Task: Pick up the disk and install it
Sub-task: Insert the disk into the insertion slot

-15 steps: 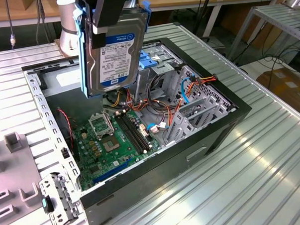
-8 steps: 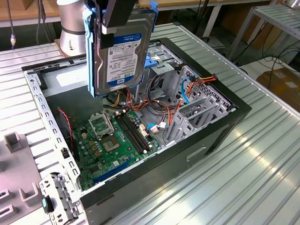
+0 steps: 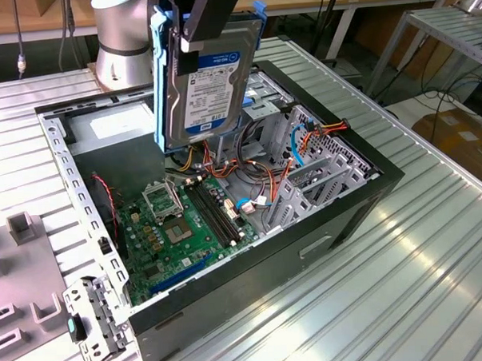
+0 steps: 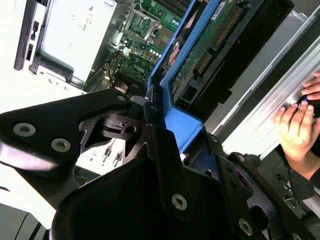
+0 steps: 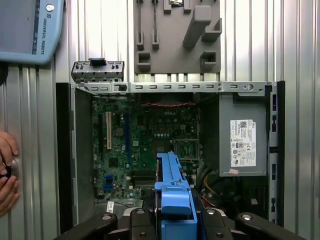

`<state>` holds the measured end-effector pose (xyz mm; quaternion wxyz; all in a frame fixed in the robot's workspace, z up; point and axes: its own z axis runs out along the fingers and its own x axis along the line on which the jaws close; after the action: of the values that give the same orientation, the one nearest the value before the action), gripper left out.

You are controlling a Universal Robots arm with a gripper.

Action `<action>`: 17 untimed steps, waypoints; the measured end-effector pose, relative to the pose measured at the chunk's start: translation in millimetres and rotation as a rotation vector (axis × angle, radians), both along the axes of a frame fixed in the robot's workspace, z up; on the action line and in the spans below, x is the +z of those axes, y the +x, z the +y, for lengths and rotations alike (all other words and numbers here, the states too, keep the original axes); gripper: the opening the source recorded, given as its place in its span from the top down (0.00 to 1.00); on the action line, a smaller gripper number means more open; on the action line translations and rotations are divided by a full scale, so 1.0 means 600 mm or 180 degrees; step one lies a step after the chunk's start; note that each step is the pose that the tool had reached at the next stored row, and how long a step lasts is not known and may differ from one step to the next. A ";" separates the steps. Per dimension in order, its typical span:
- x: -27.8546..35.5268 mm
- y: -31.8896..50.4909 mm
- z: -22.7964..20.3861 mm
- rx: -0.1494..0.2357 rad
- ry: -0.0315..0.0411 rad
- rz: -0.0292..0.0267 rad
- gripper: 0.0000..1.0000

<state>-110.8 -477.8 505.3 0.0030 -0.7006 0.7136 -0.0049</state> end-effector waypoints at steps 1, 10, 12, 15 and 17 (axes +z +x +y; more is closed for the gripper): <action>0.000 0.004 -0.0001 0.0000 0.0000 0.0000 0.63; 0.000 0.029 -0.0010 0.0000 0.0000 0.0000 0.63; 0.000 0.030 -0.0026 0.0000 0.0000 0.0000 0.63; 0.000 0.031 -0.0066 0.0000 0.0000 0.0000 0.63; 0.000 0.032 -0.0094 0.0000 0.0000 0.0000 0.63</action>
<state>-91.8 -483.4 505.2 0.0030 -0.7006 0.7136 -0.0049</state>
